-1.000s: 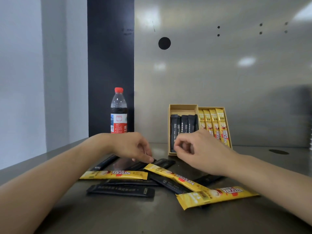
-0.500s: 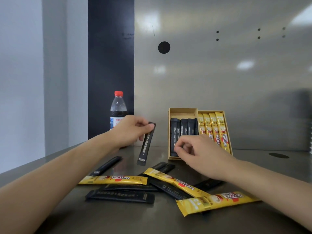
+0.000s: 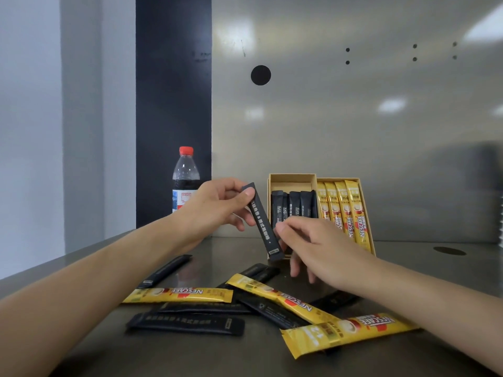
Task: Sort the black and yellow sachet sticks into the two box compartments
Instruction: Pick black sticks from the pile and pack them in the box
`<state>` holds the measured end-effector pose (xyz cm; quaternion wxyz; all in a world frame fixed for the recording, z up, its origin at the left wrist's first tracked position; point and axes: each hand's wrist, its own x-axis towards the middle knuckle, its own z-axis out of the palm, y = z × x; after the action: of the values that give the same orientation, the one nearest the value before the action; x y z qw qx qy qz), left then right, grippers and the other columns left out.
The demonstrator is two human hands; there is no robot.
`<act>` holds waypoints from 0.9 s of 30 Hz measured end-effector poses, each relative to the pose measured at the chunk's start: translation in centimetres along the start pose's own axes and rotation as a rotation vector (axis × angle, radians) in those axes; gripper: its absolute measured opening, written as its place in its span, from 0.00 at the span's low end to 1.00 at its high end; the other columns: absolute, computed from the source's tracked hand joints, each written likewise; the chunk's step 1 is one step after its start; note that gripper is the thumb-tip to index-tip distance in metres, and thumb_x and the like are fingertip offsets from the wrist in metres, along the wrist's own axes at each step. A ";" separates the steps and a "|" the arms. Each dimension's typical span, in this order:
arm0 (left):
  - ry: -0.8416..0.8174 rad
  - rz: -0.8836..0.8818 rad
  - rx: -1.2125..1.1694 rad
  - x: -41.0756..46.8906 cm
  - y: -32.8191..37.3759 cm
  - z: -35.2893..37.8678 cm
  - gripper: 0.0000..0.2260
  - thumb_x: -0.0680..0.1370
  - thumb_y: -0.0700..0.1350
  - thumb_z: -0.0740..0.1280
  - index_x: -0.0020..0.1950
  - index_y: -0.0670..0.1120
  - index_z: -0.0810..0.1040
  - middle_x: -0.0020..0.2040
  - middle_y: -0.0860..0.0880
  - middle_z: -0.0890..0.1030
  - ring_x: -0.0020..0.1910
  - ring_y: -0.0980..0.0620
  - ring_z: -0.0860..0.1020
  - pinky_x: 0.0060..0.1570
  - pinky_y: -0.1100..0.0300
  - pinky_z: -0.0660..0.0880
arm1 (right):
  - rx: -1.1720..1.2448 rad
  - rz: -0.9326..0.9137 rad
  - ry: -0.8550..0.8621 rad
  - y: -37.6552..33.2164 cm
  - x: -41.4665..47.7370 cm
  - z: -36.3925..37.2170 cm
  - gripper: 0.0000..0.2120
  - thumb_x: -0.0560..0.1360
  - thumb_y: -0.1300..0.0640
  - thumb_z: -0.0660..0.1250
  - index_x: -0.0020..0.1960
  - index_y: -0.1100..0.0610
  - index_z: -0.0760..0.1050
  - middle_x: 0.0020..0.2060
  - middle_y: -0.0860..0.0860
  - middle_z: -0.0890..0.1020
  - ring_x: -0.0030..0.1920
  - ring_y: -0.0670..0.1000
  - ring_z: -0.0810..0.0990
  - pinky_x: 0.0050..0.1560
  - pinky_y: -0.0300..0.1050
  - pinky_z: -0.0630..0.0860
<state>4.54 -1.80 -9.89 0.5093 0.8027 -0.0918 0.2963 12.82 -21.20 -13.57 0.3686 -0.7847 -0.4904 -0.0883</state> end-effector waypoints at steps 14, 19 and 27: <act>-0.022 0.038 0.038 -0.2 -0.4 0.0 0.12 0.84 0.43 0.62 0.65 0.41 0.78 0.52 0.43 0.86 0.47 0.47 0.85 0.48 0.58 0.84 | 0.404 0.127 -0.043 0.7 0.4 -0.2 0.08 0.81 0.53 0.65 0.56 0.52 0.82 0.41 0.48 0.85 0.39 0.44 0.79 0.28 0.37 0.74; 0.018 0.041 0.096 -0.1 -0.7 -0.2 0.12 0.84 0.39 0.62 0.66 0.41 0.77 0.50 0.43 0.88 0.46 0.49 0.85 0.43 0.59 0.83 | 0.452 0.150 -0.077 0.5 0.4 -0.3 0.10 0.83 0.58 0.62 0.60 0.53 0.80 0.46 0.48 0.88 0.44 0.45 0.83 0.29 0.38 0.76; 0.039 0.082 0.258 0.1 -0.4 -0.3 0.09 0.84 0.41 0.62 0.61 0.46 0.79 0.49 0.51 0.88 0.47 0.52 0.86 0.41 0.59 0.76 | 0.428 0.112 -0.095 0.5 0.3 -0.3 0.09 0.81 0.54 0.65 0.57 0.54 0.81 0.47 0.49 0.88 0.41 0.45 0.83 0.29 0.37 0.75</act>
<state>4.70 -1.37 -10.06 0.3908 0.8513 -0.0758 0.3419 13.50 -21.29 -13.43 0.5076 -0.7177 -0.4706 0.0755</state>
